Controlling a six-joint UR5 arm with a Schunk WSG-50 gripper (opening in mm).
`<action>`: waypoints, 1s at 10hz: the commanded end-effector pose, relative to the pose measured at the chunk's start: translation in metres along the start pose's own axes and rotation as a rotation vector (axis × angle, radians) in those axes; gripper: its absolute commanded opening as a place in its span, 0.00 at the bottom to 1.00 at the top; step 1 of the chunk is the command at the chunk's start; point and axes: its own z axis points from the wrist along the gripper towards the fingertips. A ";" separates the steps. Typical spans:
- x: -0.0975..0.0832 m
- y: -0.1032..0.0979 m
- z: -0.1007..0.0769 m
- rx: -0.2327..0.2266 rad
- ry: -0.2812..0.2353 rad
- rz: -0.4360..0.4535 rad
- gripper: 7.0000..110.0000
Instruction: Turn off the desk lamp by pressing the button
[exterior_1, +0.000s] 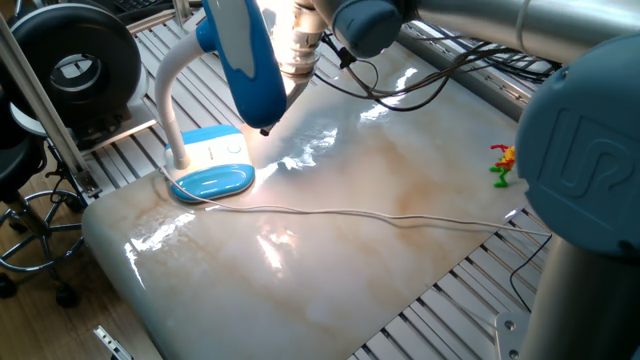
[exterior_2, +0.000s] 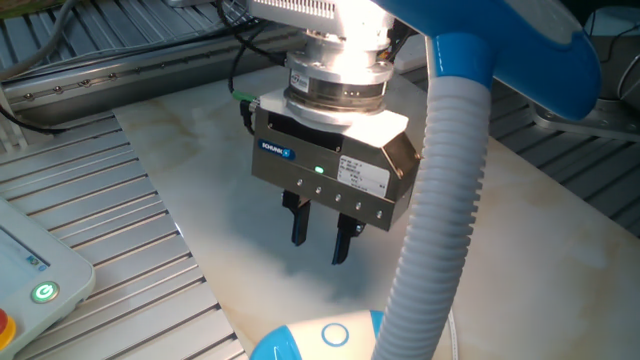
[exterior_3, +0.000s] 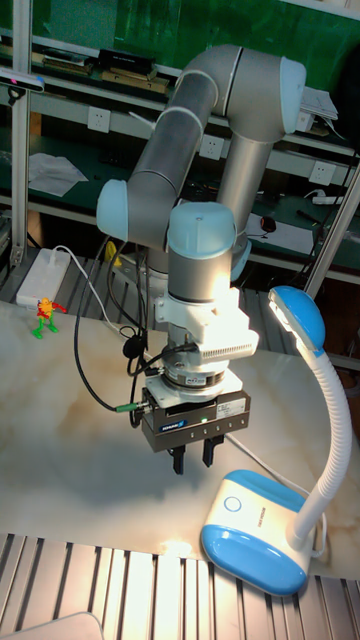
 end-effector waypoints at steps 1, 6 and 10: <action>-0.018 0.001 0.006 -0.002 -0.060 0.000 0.36; -0.033 0.002 0.013 0.006 -0.110 0.005 0.36; -0.037 0.014 0.023 -0.023 -0.118 0.005 0.36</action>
